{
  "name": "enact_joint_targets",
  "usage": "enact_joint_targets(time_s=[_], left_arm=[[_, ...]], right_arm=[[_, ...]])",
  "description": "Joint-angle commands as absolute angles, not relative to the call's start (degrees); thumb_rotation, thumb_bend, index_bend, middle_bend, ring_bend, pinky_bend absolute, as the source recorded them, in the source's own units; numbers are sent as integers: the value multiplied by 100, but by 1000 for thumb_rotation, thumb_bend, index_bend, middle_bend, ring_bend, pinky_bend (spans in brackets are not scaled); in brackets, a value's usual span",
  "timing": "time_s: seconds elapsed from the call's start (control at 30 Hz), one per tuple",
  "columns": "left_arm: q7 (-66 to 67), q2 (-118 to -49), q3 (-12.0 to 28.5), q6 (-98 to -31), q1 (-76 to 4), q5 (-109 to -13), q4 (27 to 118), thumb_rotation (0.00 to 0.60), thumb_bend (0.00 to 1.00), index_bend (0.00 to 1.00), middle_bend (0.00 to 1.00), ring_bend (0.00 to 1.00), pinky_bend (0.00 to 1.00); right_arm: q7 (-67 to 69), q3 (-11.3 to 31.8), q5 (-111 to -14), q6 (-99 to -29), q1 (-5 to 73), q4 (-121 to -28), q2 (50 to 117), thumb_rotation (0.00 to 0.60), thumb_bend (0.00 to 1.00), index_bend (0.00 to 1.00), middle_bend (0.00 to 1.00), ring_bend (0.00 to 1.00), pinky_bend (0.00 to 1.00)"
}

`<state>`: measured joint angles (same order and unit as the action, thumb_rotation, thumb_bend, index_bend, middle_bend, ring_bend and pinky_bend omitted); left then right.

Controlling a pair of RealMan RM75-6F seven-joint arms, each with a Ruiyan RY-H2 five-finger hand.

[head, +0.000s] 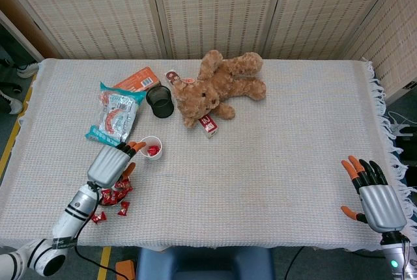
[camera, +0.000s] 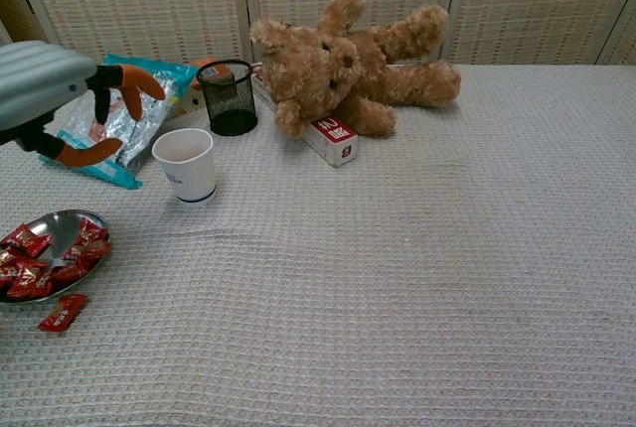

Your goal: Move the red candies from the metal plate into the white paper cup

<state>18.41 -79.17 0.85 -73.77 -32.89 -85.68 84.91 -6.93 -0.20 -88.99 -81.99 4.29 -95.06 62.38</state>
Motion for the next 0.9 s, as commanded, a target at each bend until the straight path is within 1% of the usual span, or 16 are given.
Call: enact_joint_targets(time_s=[0.03,0.1,0.27,0.37,0.47,0.67,0.77,0.9], left_arm=[[1609,-7497,-589,-8032,-2540,-9071,8679,600,423,204,325,447,914],[1440,-7431,-835,-8231,-2242,-9186,8603,600,420,207,327,447,915],[1161,-7458,-1206,-8509,-1639,-9238,8378,600,409,209,332,449,928],[1126,-7563,-1326,-8622,-1355,-9281,8192,600,399,202,325,403,932],[1081,-7678,-1356,-8753,-1117,-9306,8050,600,393,200,316,353,933],[1170,-8070,-1315,-8935,-747,-9374,7602,600,390,219,315,343,937],[1451,-8279,-1266,-8903,-642,-9382,7338,600,382,230,305,313,941],[1771,-8419,-1191,-8720,-556,-9275,7160,600,376,230,268,261,942]], right_arm=[[-697,-43,-8950,-8218,422,-9517,6240,600,21,0,0,0,0],[-709,-62,-8995,-8225,422,-9527,6245,600,22,0,0,0,0],[-741,-113,-9115,-8225,430,-9547,6272,600,21,0,0,0,0],[-726,-142,-9182,-8216,440,-9551,6275,600,21,0,0,0,0],[-694,-167,-9234,-8203,450,-9556,6263,600,21,0,0,0,0],[-635,-217,-9336,-8216,451,-9573,6225,600,21,0,0,0,0],[-620,-247,-9391,-8226,446,-9586,6204,600,21,0,0,0,0],[-593,-278,-9453,-8270,424,-9604,6174,600,21,0,0,0,0]])
